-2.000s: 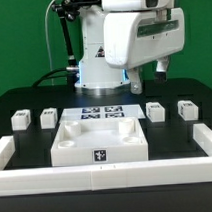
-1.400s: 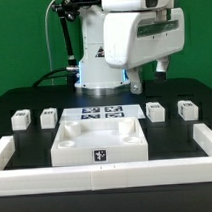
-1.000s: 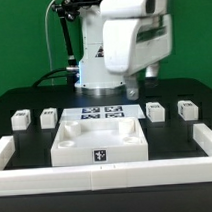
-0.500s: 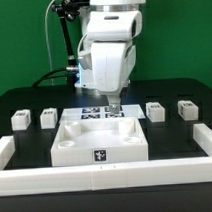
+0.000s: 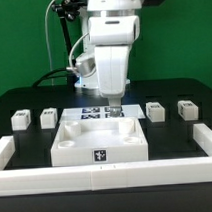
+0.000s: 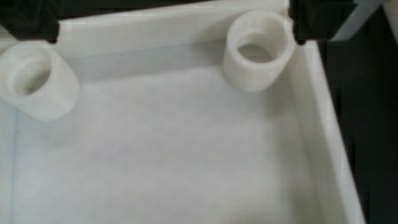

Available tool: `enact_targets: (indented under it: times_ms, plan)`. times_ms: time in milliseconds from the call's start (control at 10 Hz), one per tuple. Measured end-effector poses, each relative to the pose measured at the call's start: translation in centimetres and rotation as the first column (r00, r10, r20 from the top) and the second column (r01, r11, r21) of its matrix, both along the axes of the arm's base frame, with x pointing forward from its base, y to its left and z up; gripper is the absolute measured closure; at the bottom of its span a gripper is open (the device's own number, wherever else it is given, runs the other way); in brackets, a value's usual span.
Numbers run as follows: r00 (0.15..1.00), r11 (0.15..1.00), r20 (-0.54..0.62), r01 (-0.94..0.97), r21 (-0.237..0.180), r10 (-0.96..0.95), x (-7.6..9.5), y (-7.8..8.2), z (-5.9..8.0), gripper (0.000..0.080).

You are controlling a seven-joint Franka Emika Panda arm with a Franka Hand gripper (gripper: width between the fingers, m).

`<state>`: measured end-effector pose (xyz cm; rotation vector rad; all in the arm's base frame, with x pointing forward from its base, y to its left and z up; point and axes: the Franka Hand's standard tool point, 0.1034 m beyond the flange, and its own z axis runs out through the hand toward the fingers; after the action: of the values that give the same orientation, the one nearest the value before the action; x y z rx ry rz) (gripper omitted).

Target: Assemble square table

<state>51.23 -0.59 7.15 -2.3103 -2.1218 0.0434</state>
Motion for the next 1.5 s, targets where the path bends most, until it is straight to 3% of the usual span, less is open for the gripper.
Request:
enact_targets:
  times_ms: [700,1100,1500]
  plan:
    - [0.998,0.999,-0.045,-0.034,0.003,0.034,-4.2,-0.4,-1.0,0.0149]
    - [0.995,1.0,-0.094,-0.025,0.018,0.027,-8.6,-1.2,-3.6,0.0149]
    - [0.995,0.999,-0.093,-0.028,0.029,0.031,-9.0,-1.1,-5.5,0.0149]
